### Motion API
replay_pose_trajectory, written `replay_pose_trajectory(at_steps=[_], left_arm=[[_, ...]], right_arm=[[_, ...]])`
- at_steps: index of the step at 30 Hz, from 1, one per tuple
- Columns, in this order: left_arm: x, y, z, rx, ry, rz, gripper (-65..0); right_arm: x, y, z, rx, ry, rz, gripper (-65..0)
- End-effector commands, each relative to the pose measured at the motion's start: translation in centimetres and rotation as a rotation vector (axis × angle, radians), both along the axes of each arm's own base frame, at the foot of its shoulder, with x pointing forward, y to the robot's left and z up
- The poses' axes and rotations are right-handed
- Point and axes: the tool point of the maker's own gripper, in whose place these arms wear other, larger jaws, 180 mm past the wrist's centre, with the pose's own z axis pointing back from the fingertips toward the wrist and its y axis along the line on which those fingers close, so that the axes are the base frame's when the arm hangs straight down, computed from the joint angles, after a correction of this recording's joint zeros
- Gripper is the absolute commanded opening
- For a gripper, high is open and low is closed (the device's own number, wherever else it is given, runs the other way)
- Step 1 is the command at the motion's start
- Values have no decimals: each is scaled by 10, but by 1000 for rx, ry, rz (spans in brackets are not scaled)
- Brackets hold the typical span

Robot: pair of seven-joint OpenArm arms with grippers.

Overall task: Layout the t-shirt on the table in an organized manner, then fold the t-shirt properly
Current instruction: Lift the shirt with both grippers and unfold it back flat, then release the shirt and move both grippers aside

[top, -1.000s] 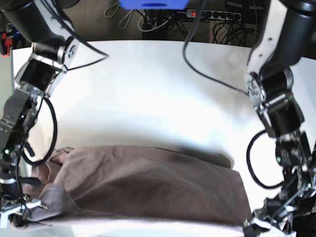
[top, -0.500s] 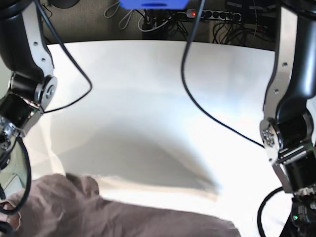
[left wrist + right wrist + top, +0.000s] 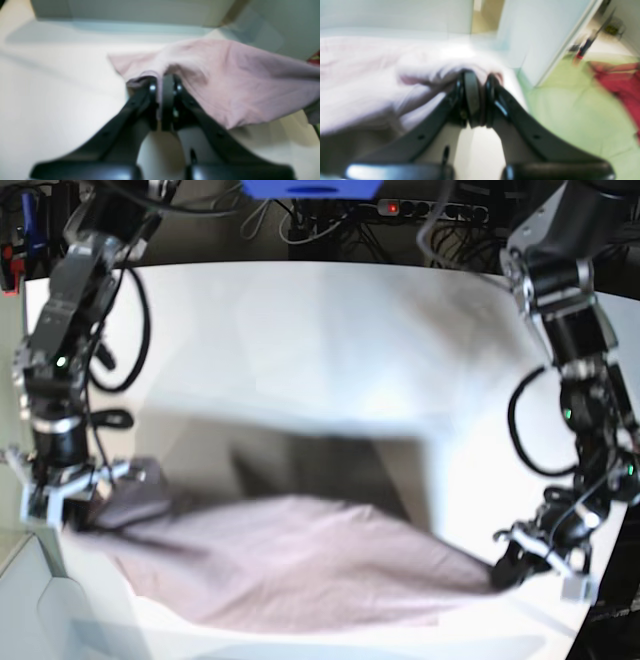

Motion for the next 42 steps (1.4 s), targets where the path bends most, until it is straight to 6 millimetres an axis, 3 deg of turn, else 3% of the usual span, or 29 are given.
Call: replay_pose_trajectory(at_steps=[1, 6, 10, 15, 22, 25, 28, 30, 33, 35, 39, 42], left_arm=[[-4, 8, 13, -16, -49, 7, -648], [-60, 32, -68, -8, 149, 45, -648], [-93, 51, -109, 35, 269, 67, -648], [-113, 70, -138, 50, 371, 88, -648], [-135, 74, -165, 43, 459, 94, -644], [-147, 73, -175, 50, 507, 83, -611], [-156, 73, -182, 59, 558, 71, -480], [-167, 78, -184, 85, 583, 66, -364], [-169, 81, -178, 109, 563, 65, -231], [-166, 94, -167, 118, 521, 96, -170], [-156, 121, -123, 128, 389, 192, -147], [-143, 125, -84, 125, 260, 239, -147]], right_arm=[[-3, 1, 14, -10, -67, 5, -650], [-35, 9, -39, 18, 70, 11, -650], [-53, 14, -64, 11, 156, 39, -650], [-74, 36, -101, -57, 359, 215, -650], [-100, 23, -134, -189, 640, 296, -650], [-105, 20, -138, -228, 685, 326, -573], [-107, 18, -139, -229, 690, 321, -456], [-113, 5, -139, -226, 698, 286, -403], [-113, -10, -134, -225, 687, 238, -370], [-114, -22, -130, -228, 683, 204, -369], [-116, -59, -114, -220, 650, 78, -367], [-121, -85, -104, -213, 632, -10, -366]])
